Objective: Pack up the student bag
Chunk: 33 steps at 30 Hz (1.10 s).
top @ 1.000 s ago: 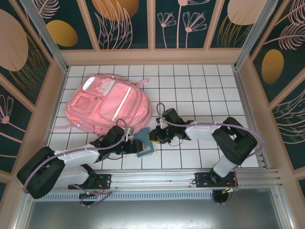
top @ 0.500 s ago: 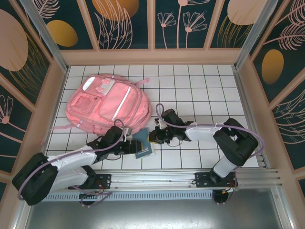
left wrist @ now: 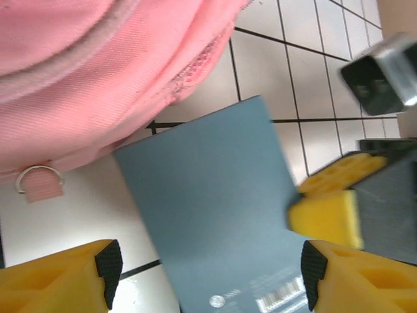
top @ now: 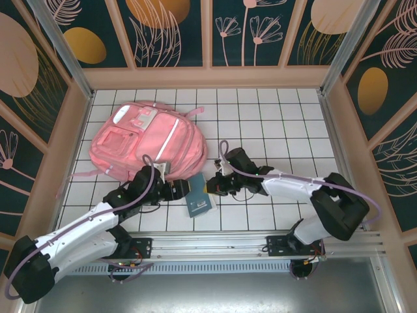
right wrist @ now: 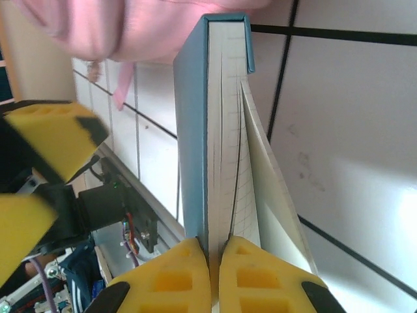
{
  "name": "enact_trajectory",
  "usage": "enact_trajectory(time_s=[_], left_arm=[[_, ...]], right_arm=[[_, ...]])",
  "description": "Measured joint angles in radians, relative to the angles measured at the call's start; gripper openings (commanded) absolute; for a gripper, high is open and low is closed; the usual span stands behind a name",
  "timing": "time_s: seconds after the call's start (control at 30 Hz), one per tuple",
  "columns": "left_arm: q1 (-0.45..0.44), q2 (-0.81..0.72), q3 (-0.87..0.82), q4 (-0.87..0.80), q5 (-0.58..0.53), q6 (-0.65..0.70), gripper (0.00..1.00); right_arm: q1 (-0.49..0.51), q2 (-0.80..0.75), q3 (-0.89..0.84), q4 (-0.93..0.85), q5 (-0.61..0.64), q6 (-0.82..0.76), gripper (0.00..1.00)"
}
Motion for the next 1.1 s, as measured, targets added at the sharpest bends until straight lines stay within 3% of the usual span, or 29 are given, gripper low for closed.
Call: enact_trajectory(time_s=[0.37,0.53,0.87,1.1], left_arm=[[0.033,0.086,0.214,-0.063,-0.076,0.065,0.87],[0.155,0.093,0.271,-0.018,0.042,0.097,0.87],[0.159,0.154,0.304,0.18,0.35,0.136,0.87],[0.159,0.142,0.195,0.384,0.51,0.071,0.74]], right_arm=[[-0.121,-0.282,-0.008,-0.118,-0.058,-0.109,0.0],[-0.201,-0.36,-0.008,-0.156,-0.155,-0.171,0.0],[-0.237,-0.455,-0.008,-0.126,-0.34,-0.185,0.0],[-0.26,-0.475,-0.008,-0.085,-0.384,-0.159,0.0]])
